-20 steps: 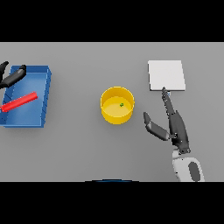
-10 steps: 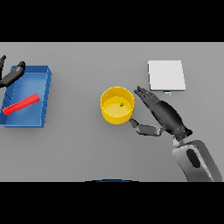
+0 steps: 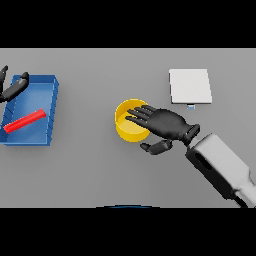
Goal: Pick up the red beaker and tilt it to pour out 1 green nut into yellow bowl. Pick up the yellow bowl and place it on the metallic measuring scale.
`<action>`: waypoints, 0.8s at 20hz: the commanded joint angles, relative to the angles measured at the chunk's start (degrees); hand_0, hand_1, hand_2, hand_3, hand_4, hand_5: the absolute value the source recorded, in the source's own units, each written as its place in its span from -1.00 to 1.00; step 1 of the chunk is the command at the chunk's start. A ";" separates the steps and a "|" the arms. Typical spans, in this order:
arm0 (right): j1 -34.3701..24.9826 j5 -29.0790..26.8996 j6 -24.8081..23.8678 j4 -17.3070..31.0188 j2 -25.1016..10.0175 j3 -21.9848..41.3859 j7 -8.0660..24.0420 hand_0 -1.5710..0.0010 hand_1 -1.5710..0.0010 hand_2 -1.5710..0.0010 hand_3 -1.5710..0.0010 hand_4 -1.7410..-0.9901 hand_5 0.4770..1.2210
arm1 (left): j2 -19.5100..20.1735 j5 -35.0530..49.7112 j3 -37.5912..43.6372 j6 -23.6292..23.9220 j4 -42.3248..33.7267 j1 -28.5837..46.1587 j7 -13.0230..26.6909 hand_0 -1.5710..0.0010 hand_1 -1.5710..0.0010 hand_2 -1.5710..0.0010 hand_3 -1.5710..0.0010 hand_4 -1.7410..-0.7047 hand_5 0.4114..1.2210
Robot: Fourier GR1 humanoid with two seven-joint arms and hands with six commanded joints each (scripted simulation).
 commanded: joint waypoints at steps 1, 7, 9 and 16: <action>-0.76 0.66 0.56 1.17 0.10 1.13 -0.94 1.00 1.00 1.00 1.00 0.40 -0.39 | -0.06 0.18 0.00 0.09 -0.12 0.30 0.25 1.00 1.00 1.00 1.00 0.97 -0.32; -8.39 4.01 4.31 10.41 2.18 5.63 -0.89 1.00 1.00 1.00 1.00 0.36 -0.39 | 0.56 0.83 0.34 -0.02 -1.09 0.73 0.41 1.00 1.00 1.00 1.00 0.96 -0.32; -10.42 4.79 4.86 13.09 2.26 6.47 -1.54 1.00 1.00 1.00 1.00 0.31 -0.38 | 0.41 1.33 0.89 -0.40 -0.29 0.65 -0.17 1.00 1.00 1.00 1.00 0.96 -0.32; -13.36 5.28 8.31 17.10 4.90 8.31 -0.36 1.00 1.00 1.00 1.00 0.18 -0.26 | 0.77 1.44 0.99 -0.25 -1.05 1.52 -1.29 1.00 1.00 1.00 1.00 0.97 -0.32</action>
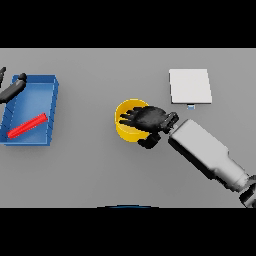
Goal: Pick up the red beaker and tilt it to pour out 1 green nut into yellow bowl. Pick up the yellow bowl and place it on the metallic measuring scale.
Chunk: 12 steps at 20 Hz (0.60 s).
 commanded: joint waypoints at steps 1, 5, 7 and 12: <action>0.41 -0.41 0.32 0.03 0.28 -0.29 0.45 1.00 1.00 1.00 1.00 0.16 -0.23 | 0.08 0.05 0.14 -0.23 0.07 -0.24 -0.28 1.00 1.00 1.00 1.00 0.97 -0.32; 0.83 -0.44 1.15 1.06 0.98 -0.29 1.26 0.63 0.70 0.78 0.78 -0.06 0.07 | 1.23 0.53 0.50 -0.10 -1.04 0.60 0.12 1.00 1.00 1.00 1.00 0.98 -0.31; 0.56 0.15 0.89 0.82 0.62 0.16 0.33 0.05 0.12 0.39 0.55 -0.24 0.40 | 0.60 0.43 0.40 -0.19 -0.26 0.23 0.09 1.00 1.00 1.00 1.00 0.97 -0.31; 0.86 -0.67 0.53 0.44 0.14 0.09 -1.49 -0.66 -0.63 -0.48 -0.20 -0.73 0.80 | 1.45 0.47 0.29 0.14 -1.63 0.88 0.61 1.00 1.00 1.00 1.00 0.96 -0.29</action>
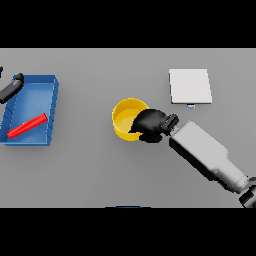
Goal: Pick up the red beaker and tilt it to pour out 1 green nut into yellow bowl. Pick up the yellow bowl and place it on the metallic measuring scale.
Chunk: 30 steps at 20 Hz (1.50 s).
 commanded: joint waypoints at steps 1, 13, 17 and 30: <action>-0.15 0.14 -0.09 0.00 -0.24 0.12 -0.12 -0.73 -0.71 -0.52 -0.33 -0.78 0.84 | 0.16 -0.03 0.17 -0.12 0.19 -0.09 -0.37 1.00 1.00 1.00 1.00 0.96 -0.29; 0.11 -3.75 2.39 -6.25 -3.02 -4.50 2.86 -0.98 -0.98 -0.77 -0.63 -0.99 0.99 | -0.23 -0.13 0.06 -0.72 1.24 -0.95 0.28 1.00 1.00 1.00 1.00 0.96 -0.30; -0.65 -4.53 2.88 -9.82 -6.08 -7.77 4.44 -0.99 -0.99 -0.82 -0.52 -0.99 1.00 | -0.33 -1.04 -0.87 -0.65 0.69 -0.72 0.14 1.00 1.00 1.00 1.00 0.98 -0.32; -3.64 -3.88 -4.74 -0.16 -11.00 -14.30 3.42 -1.00 -1.00 -0.95 -0.47 -1.00 1.00 | 0.77 -0.37 -0.76 0.77 -2.63 -0.09 2.86 1.00 1.00 1.00 1.00 0.95 -0.24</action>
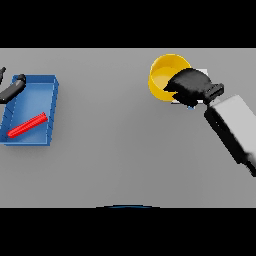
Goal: Pick up the red beaker and tilt it to pour out 1 green nut into yellow bowl. Pick up the yellow bowl and place it on the metallic measuring scale.
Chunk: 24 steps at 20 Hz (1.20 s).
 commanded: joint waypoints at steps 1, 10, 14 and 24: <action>-0.31 0.10 -1.00 1.97 -0.51 -0.59 -0.98 -1.00 -1.00 -0.96 -0.46 -1.00 1.00 | 0.36 0.26 0.33 -0.21 0.29 0.08 0.14 1.00 1.00 1.00 1.00 0.95 -0.23; -3.84 1.98 -9.60 19.14 0.06 -3.25 -3.50 -1.00 -1.00 -0.89 -0.52 -1.00 1.00 | 0.19 0.02 0.09 -1.06 1.28 -1.04 1.42 1.00 1.00 1.00 1.00 0.97 -0.24; -5.54 2.49 -10.78 25.79 1.81 -4.50 -3.93 -1.00 -1.00 -0.83 -0.68 -1.00 1.00 | 0.74 0.23 0.15 -0.47 -0.05 0.37 0.79 1.00 1.00 1.00 1.00 0.96 -0.26; -7.13 2.03 -9.15 32.39 3.27 -7.31 -6.41 -0.70 -0.86 -0.81 -0.53 -1.00 1.00 | 0.14 0.03 0.17 -0.70 1.27 -0.38 0.79 1.00 1.00 1.00 1.00 0.95 -0.25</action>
